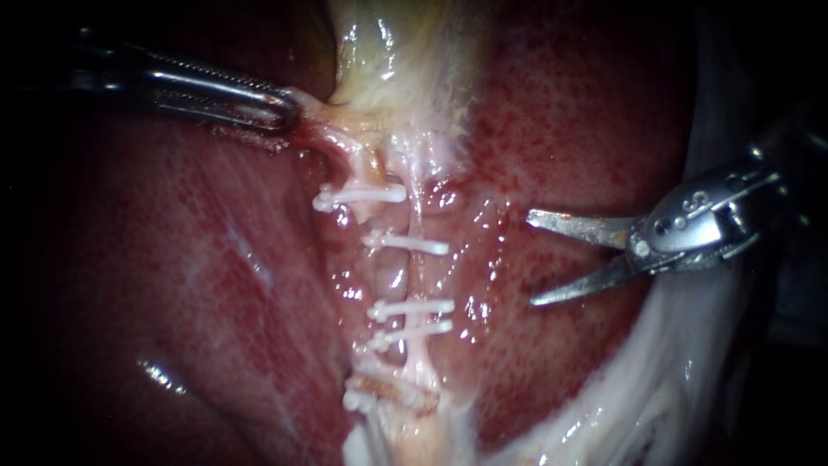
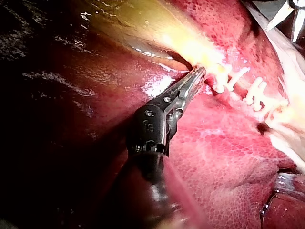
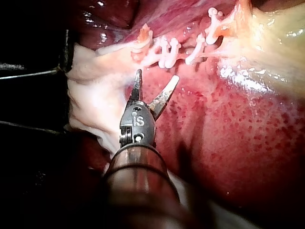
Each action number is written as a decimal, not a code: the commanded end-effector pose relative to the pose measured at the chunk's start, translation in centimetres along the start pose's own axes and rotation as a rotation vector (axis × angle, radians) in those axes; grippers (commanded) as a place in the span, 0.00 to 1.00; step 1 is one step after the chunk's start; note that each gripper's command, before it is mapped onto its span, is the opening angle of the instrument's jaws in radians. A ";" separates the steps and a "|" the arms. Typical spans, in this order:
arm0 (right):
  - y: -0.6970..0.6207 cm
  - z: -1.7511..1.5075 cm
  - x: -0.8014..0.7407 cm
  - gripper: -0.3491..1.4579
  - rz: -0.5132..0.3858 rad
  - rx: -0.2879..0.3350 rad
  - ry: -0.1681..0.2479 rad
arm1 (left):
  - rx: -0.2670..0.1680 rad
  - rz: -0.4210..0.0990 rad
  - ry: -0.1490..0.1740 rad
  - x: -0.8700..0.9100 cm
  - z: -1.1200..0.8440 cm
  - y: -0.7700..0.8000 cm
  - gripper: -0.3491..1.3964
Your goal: Go to the cutting position right tube
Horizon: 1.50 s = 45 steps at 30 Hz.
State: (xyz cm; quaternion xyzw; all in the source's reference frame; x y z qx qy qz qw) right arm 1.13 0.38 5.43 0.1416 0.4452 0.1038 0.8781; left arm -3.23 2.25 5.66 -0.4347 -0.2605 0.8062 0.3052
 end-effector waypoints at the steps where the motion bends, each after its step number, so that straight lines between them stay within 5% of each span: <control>1: 0.00 0.01 0.01 1.00 -0.007 0.003 0.001 | -0.003 0.000 -0.001 0.03 -0.06 0.02 0.00; 12: 0.00 0.04 0.03 1.00 -0.005 0.025 0.007 | 0.012 -0.005 0.031 0.40 -0.71 0.37 0.00; 18: 0.00 0.21 0.10 0.99 -0.008 0.091 0.026 | 0.015 0.001 0.031 0.39 -0.70 0.36 0.00; 24: 0.04 0.54 0.10 0.98 0.134 0.183 0.028 | 0.015 0.002 0.031 0.38 -0.70 0.34 0.00; 33: 0.05 1.07 -0.18 0.98 0.277 0.298 0.011 | 0.017 0.002 0.032 0.36 -0.68 0.35 0.00; 45: 0.02 1.57 -0.45 0.95 0.302 0.406 -0.021 | 0.018 0.002 0.032 0.36 -0.67 0.35 0.00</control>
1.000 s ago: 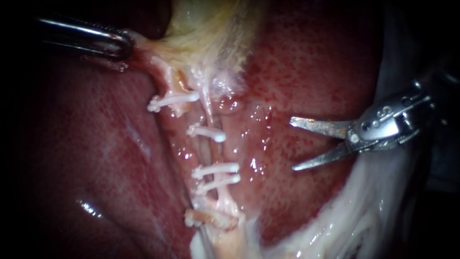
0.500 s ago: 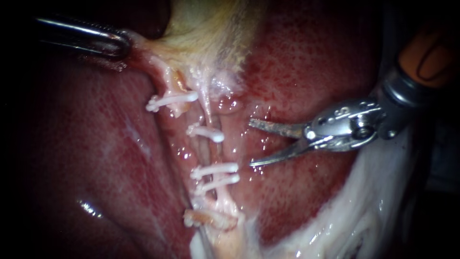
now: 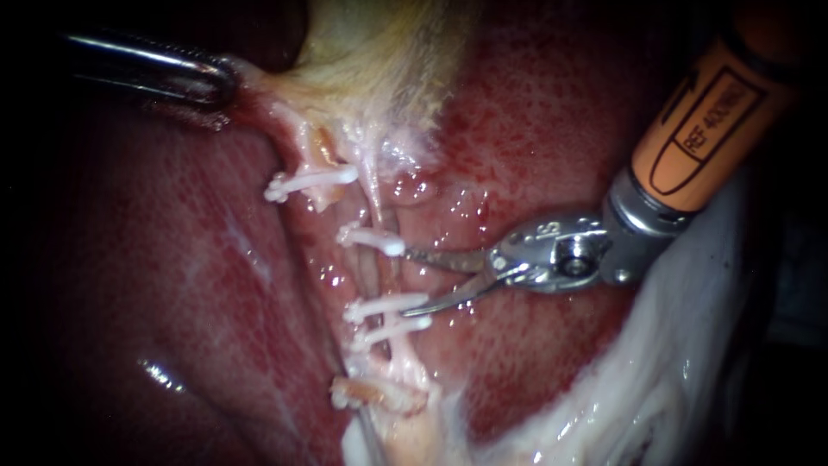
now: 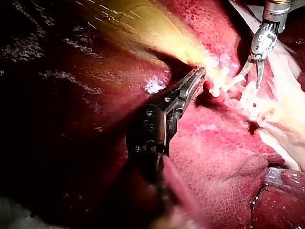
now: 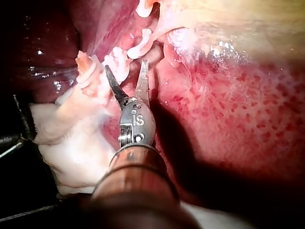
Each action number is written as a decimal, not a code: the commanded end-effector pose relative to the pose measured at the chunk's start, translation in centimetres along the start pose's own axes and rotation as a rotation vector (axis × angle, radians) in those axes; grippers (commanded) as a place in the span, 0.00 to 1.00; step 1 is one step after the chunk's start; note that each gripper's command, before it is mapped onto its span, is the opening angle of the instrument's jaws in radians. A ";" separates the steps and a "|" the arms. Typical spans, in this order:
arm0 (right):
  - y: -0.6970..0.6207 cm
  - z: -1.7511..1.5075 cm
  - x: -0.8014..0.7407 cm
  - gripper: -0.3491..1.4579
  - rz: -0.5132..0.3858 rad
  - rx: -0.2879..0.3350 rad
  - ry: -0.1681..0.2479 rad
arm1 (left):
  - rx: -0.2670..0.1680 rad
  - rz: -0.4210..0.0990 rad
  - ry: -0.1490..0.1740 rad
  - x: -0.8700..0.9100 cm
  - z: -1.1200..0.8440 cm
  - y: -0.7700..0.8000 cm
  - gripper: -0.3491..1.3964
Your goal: Go to the cutting position right tube
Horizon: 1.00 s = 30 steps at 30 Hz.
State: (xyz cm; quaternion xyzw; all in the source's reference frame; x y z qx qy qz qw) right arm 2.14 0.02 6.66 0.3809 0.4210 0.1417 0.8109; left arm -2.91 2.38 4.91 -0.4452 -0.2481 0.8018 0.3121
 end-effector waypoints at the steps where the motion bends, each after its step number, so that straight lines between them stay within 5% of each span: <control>1: 0.02 0.03 -0.01 0.95 -0.011 0.012 0.005 | 0.000 0.000 0.000 0.00 0.00 0.00 0.00; 17: 0.13 0.25 0.11 0.95 -0.059 0.234 0.195 | 0.000 0.000 0.000 0.00 0.01 0.00 0.00; 30: 0.18 0.56 0.39 0.91 -0.063 0.308 0.257 | 0.000 0.000 0.000 0.01 0.01 -0.01 0.00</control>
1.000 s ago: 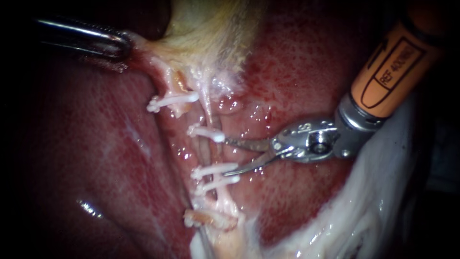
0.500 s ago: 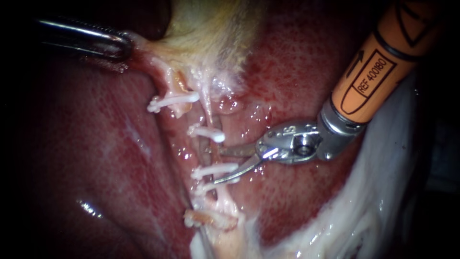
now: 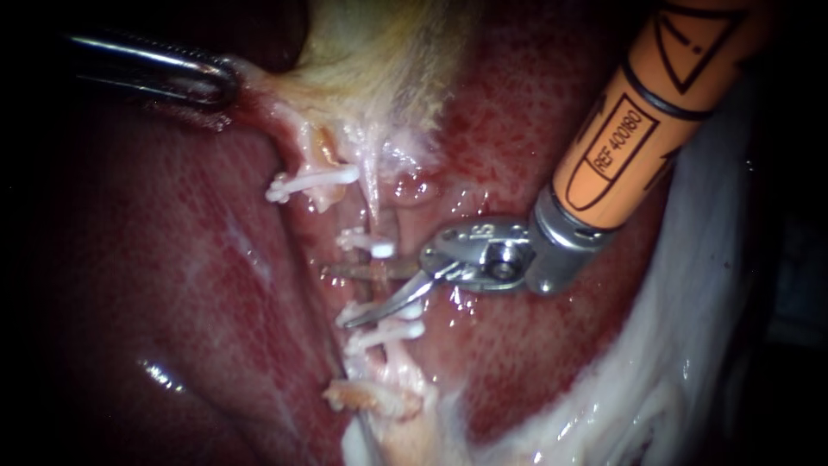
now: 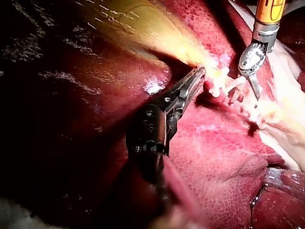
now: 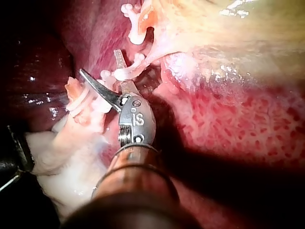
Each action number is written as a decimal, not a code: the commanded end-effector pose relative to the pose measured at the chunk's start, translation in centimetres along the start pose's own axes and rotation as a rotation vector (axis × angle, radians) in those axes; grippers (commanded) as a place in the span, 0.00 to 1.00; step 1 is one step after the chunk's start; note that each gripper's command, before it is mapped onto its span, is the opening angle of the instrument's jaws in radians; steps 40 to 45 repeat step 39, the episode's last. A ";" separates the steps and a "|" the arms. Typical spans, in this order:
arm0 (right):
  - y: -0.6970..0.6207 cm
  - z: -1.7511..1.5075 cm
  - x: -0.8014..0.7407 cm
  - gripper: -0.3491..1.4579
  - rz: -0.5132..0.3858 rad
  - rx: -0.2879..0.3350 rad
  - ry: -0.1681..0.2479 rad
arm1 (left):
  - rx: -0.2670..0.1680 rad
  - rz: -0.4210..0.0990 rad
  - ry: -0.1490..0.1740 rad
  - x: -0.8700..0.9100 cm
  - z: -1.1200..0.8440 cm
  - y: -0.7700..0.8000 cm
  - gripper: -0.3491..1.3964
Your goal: Go to the cutting position right tube
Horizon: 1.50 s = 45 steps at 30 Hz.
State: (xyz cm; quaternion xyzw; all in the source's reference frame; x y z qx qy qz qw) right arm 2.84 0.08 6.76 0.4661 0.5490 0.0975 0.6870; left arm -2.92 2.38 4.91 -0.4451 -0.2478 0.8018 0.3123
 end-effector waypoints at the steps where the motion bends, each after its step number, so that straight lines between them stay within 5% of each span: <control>1: 0.01 0.02 0.01 0.91 0.000 0.001 0.005 | 0.000 0.000 0.000 0.00 0.00 0.00 0.00; 12: 0.11 0.17 0.10 0.91 0.025 0.015 0.022 | 0.000 0.000 0.000 0.00 0.01 -0.01 0.00; 27: -0.23 0.30 0.36 0.91 0.037 0.054 0.032 | 0.001 0.000 0.000 0.00 0.02 0.00 0.00; 45: -0.21 0.29 0.35 0.91 0.037 0.044 0.035 | 0.001 0.000 0.000 -0.01 0.02 -0.01 0.00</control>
